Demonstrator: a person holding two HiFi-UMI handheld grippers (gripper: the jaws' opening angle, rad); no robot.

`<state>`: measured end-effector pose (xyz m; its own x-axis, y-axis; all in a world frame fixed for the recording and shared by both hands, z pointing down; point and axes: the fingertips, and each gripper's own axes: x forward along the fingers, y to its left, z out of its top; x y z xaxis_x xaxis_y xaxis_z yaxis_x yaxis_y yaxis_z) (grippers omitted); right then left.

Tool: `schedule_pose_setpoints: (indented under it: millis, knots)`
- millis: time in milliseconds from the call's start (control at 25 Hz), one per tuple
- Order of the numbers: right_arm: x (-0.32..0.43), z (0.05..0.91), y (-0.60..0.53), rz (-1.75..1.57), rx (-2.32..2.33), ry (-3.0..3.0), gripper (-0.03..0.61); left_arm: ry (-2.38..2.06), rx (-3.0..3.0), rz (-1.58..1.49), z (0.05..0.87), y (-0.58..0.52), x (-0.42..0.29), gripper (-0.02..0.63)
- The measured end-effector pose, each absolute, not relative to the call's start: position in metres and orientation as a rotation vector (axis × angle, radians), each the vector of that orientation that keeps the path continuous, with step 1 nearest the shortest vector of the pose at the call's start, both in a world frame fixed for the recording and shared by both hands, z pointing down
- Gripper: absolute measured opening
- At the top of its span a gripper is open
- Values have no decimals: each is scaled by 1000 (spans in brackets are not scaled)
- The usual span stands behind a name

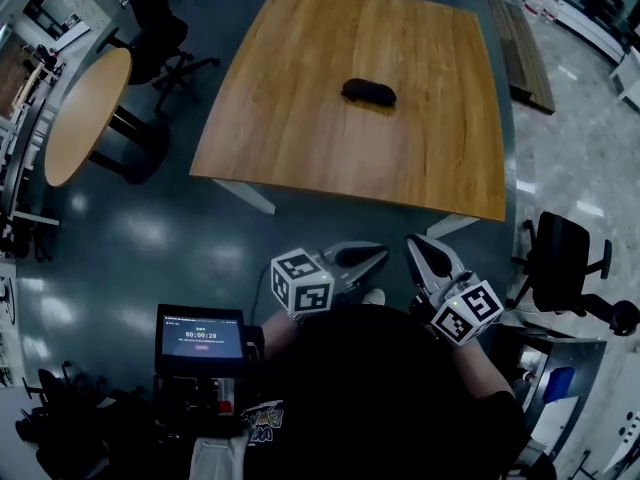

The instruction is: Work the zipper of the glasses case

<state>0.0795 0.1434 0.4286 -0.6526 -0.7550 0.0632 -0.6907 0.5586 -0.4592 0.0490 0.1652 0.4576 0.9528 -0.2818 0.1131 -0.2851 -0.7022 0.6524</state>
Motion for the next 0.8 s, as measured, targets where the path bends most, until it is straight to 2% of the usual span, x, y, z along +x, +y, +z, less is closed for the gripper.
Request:
schedule_pose_setpoints:
  millis: [800]
  knots:
    - [70,427,153,-662,-1170,2688,5,-454,2359,-39,459,172,39,-2]
